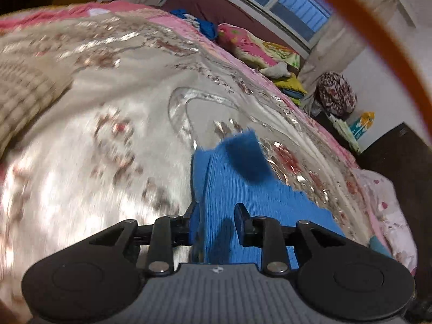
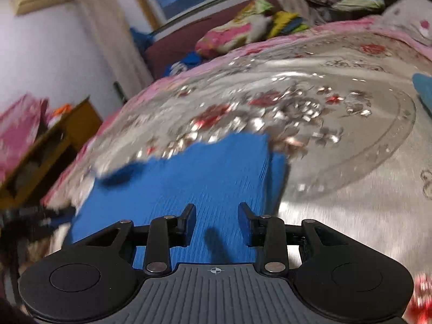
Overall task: Fold small clothes
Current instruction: 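Open both grippers and release the folded sweater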
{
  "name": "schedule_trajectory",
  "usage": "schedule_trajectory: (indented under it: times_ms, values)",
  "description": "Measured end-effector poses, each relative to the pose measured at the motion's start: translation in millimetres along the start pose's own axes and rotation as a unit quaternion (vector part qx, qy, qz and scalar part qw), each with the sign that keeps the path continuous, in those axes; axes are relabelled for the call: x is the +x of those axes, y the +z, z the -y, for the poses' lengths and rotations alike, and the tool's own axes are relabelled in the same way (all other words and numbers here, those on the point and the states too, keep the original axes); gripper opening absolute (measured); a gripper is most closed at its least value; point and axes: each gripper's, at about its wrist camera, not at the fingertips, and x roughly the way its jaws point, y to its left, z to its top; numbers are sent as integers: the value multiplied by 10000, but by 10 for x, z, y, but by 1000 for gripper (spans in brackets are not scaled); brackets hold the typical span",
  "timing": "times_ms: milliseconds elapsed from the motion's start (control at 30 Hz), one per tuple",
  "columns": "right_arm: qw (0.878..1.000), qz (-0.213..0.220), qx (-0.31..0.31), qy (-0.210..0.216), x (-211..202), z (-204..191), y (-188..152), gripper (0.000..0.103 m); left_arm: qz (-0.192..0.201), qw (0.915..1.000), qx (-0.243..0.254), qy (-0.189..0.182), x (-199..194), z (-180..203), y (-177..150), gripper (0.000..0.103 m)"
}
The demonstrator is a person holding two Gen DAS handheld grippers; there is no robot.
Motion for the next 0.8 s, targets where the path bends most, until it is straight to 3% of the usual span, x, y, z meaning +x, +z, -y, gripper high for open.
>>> schedule_trajectory:
  times_ms: [67, 233, 433, 600, 700, 800]
  values:
    - [9994, -146, -90, -302, 23, 7, -62, 29, -95, 10000, -30, 3, -24, -23, -88, 34]
    - [9971, -262, 215, -679, -21, 113, -19, 34, -173, 9995, -205, 165, -49, -93, -172, 35]
    - [9984, -11, -74, -553, -136, -150, 95, 34, -70, 9996, -182, 200, -161, -46, -285, 36]
    - [9989, -252, -136, -379, 75, -388, 46, 33, -146, 9998, -105, 72, -177, -39, -358, 36]
    - [9971, -582, -104, -473, 241, -453, -8, 33, -332, 9994, -50, 88, -137, -52, -419, 36]
    - [9965, -590, -177, -565, 239, -543, 1, 35, -382, 9993, 19, 32, -161, -58, -426, 36]
